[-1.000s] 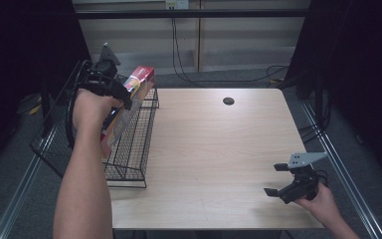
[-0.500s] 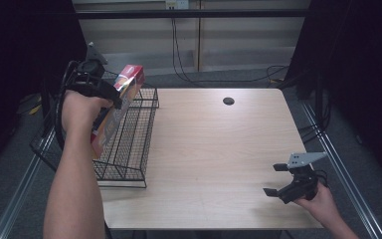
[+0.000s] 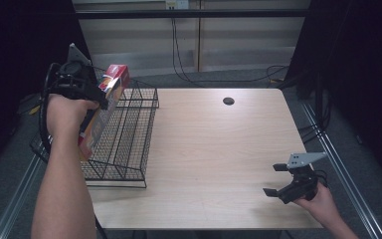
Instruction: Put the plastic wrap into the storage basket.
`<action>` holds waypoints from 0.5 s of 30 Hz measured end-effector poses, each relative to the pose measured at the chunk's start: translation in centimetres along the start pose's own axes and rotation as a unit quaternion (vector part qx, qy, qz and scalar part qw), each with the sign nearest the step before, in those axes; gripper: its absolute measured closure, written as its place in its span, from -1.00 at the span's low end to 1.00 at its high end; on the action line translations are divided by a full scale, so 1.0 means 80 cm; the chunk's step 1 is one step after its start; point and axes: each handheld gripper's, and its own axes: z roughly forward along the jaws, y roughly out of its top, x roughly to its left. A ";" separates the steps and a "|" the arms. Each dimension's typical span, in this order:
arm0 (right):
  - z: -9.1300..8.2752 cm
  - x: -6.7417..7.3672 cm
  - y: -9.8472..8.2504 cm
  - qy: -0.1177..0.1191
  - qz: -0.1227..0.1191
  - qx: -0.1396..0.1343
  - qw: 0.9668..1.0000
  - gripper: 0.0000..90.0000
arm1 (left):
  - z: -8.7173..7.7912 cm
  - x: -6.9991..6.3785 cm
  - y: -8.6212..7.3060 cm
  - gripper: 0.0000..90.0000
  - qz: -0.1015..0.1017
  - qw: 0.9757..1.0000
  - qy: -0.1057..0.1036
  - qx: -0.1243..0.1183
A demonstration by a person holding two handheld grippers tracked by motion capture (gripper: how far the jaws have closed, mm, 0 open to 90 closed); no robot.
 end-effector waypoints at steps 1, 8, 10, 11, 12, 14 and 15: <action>0.000 0.000 0.000 0.002 0.000 -0.001 1.000 -1.00 | 0.000 0.000 0.000 0.00 0.000 1.000 0.000 0.000; -0.001 0.001 0.000 -0.002 -0.004 -0.003 1.000 -1.00 | 0.001 0.012 -0.007 0.00 -0.011 1.000 0.011 0.004; 0.000 0.001 0.000 -0.001 -0.003 -0.001 1.000 -1.00 | 0.000 0.016 -0.008 0.00 -0.013 1.000 0.015 0.001; 0.000 0.001 0.000 -0.002 -0.004 -0.002 1.000 -1.00 | 0.000 0.019 -0.009 0.00 -0.016 1.000 0.015 0.001; 0.000 0.001 0.000 -0.002 -0.003 -0.003 1.000 -1.00 | -0.001 0.020 -0.009 0.00 -0.019 1.000 0.014 0.002; 0.000 0.001 0.000 -0.003 -0.003 -0.003 1.000 -1.00 | -0.001 0.022 -0.010 0.00 -0.021 1.000 0.016 0.000; -0.001 0.001 0.000 -0.003 -0.001 -0.003 1.000 -1.00 | 0.000 0.023 -0.011 0.00 -0.023 1.000 0.021 -0.001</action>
